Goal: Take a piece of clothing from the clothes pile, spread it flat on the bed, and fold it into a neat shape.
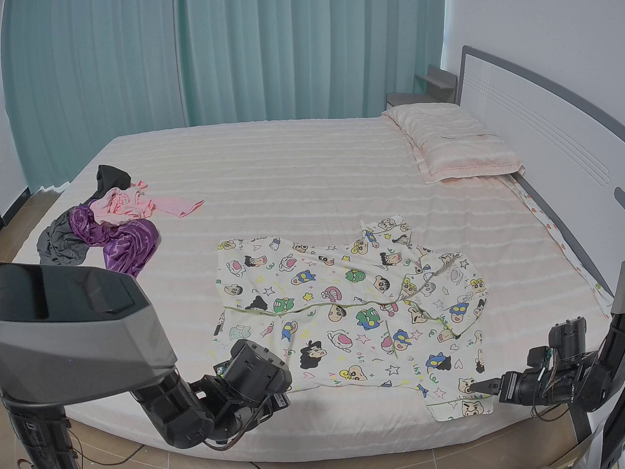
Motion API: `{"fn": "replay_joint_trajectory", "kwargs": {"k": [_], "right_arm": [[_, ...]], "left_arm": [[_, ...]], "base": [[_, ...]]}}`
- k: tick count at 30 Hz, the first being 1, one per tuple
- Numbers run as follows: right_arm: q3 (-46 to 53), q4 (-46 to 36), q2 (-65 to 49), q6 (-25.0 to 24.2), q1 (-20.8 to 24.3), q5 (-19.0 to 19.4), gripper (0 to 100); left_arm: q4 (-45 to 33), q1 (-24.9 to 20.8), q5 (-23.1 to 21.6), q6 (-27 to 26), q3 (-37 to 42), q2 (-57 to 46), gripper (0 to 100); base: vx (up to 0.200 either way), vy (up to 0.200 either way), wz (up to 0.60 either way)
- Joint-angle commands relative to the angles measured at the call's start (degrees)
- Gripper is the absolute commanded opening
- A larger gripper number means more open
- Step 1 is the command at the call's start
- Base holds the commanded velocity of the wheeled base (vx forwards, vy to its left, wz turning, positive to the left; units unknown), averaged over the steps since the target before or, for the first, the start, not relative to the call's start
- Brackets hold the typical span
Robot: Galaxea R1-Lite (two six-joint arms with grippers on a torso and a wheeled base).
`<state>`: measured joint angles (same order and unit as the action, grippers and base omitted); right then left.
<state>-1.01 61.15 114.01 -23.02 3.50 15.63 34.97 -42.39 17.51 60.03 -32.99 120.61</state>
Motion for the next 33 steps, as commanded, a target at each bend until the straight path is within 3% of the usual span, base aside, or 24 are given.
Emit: {"fn": "replay_joint_trajectory", "kwargs": {"k": [1,5,6,14,20,25,33], "right_arm": [[1.01,0.02,-0.01,-0.01,0.02,0.02,100],[1.01,0.02,-0.01,-0.01,0.02,0.02,100],[1.01,-0.06,-0.01,-0.01,0.02,0.02,100],[1.01,0.02,-0.1,-0.01,0.02,0.02,100],[1.01,0.02,-0.01,-0.01,0.02,0.02,100],[1.01,0.02,-0.01,-0.01,0.02,0.02,100],[1.01,-0.06,-0.01,-0.01,0.02,0.02,100]], "left_arm": [[-3.16,2.75,-0.54,0.18,1.26,-14.44,0],[-5.8,4.51,-1.95,0.18,1.87,-16.29,0],[-6.23,4.95,-2.65,0.18,2.05,-16.11,100],[-6.15,9.16,-5.29,0.09,0.73,-10.66,100],[-5.97,9.16,-5.46,1.23,-0.15,-4.33,100],[-5.44,7.67,-7.13,9.85,-2.17,-2.58,100],[-4.56,5.91,-7.93,15.03,-3.14,-2.49,100]], "base": [[0.0,0.0,0.0],[0.0,0.0,0.0],[0.0,0.0,0.0],[0.0,0.0,0.0],[0.0,0.0,0.0],[0.0,0.0,0.0],[0.0,0.0,0.0]]}}
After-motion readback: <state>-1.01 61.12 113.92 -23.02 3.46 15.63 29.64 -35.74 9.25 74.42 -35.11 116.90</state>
